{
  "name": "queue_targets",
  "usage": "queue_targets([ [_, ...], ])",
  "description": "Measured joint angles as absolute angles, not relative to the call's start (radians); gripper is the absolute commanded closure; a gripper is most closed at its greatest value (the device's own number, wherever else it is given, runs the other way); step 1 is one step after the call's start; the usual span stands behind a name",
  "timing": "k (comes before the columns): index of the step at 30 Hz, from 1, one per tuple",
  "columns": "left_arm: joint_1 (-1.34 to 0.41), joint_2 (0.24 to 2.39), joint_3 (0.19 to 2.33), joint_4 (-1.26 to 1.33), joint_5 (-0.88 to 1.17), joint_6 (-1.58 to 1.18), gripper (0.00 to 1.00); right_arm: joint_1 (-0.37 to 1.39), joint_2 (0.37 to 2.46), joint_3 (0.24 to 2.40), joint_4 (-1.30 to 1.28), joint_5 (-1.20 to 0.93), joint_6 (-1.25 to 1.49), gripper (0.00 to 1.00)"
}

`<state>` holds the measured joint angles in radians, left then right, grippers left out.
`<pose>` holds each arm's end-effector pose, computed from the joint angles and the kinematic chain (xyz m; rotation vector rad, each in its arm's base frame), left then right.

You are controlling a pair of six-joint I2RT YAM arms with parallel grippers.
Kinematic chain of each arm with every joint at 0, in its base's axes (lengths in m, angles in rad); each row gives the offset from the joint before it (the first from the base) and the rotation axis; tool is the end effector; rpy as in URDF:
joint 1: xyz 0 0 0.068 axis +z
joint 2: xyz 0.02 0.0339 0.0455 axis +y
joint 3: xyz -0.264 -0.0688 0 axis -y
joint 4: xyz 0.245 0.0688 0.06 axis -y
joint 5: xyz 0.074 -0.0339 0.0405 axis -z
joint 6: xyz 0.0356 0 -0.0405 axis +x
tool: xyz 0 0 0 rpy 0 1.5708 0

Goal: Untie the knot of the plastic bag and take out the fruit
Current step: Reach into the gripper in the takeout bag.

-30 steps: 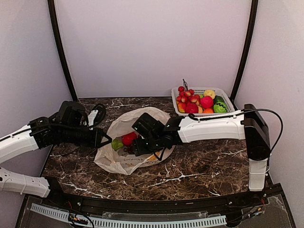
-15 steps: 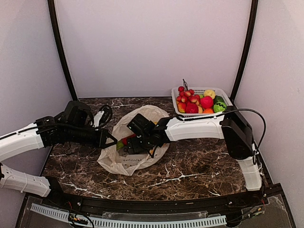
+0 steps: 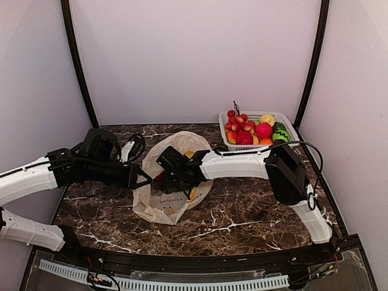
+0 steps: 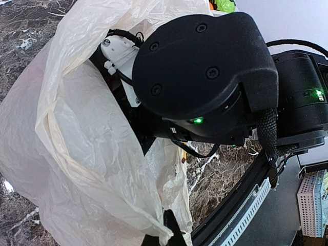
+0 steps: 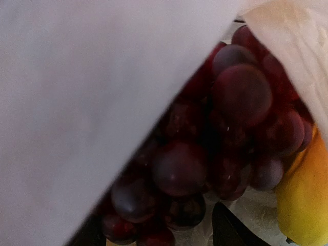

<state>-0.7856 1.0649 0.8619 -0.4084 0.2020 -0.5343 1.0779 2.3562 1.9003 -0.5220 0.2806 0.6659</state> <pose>0.1599 -0.1700 0.2913 0.4145 2.2999 -0.9312 0.2517 0.4477 0.1564 -0.4104 2.4971 0.3615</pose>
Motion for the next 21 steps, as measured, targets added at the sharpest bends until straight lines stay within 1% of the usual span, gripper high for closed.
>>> queue_targets([
  [3,-0.786,1.065,0.862,-0.406,0.198,-0.534,0.99,1.077,2.352,1.874,-0.514,0.285,0.669,0.50],
  [6,-0.786,1.065,0.862,-0.402,0.194,-0.535,0.99,1.074,2.337,1.832,-0.486,0.275,0.665,0.65],
  [9,-0.786,1.065,0.861,-0.397,0.190,-0.535,0.99,1.067,2.316,1.800,-0.461,0.249,0.655,0.78],
  [13,-0.786,1.063,0.856,-0.393,0.181,-0.535,0.99,1.055,2.304,1.794,-0.446,0.224,0.638,0.90],
  [18,-0.786,1.058,0.844,-0.392,0.163,-0.535,0.99,1.049,2.273,1.781,-0.427,0.201,0.612,1.00],
  [21,-0.786,1.058,0.837,-0.392,0.152,-0.535,0.99,1.049,2.226,1.769,-0.418,0.192,0.602,1.00],
])
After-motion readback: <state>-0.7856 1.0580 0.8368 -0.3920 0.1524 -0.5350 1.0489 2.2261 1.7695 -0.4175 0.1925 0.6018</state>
